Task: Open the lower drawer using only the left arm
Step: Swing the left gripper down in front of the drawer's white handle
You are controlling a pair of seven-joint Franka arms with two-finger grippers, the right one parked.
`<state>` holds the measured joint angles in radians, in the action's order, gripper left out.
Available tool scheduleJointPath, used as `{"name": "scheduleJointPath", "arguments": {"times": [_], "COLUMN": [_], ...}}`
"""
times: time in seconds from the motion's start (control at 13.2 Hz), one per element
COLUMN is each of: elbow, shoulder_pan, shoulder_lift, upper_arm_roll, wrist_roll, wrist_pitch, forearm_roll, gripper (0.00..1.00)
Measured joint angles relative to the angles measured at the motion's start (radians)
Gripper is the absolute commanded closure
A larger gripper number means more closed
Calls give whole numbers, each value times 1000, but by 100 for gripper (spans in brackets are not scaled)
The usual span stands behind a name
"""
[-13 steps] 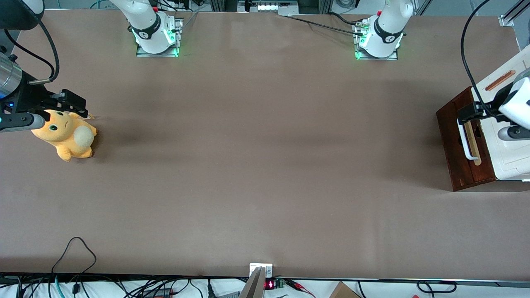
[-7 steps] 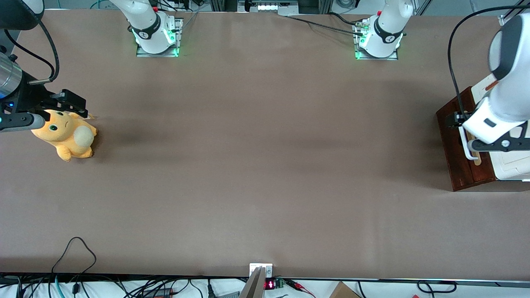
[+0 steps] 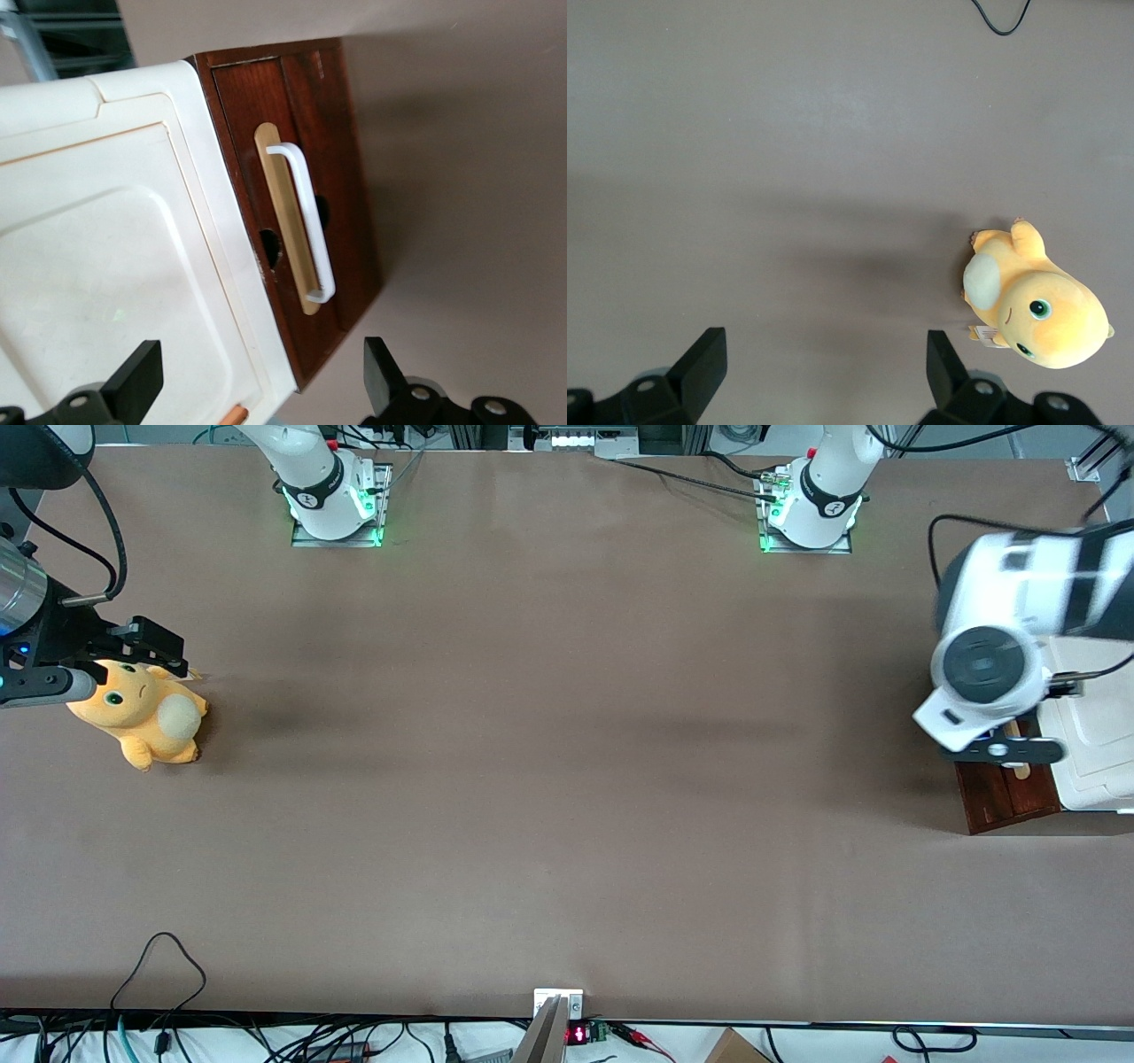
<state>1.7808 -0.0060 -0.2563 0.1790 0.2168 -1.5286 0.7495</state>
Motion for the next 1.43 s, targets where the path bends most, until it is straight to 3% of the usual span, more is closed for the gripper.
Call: {"name": "scheduleJointPath", "arguments": {"times": [0.38,0.6,1.43], "elbow": [98,142,238], "shoulder_pan": [-107,-113,-113], "shoulder_lift": [-163,-210,-282], "upper_arm_roll": [12,11,6], "wrist_roll": [258,386,510], "wrist_pitch": [41,44,88], "forearm_roll": [216,294,395], "gripper": [0,0,0]}}
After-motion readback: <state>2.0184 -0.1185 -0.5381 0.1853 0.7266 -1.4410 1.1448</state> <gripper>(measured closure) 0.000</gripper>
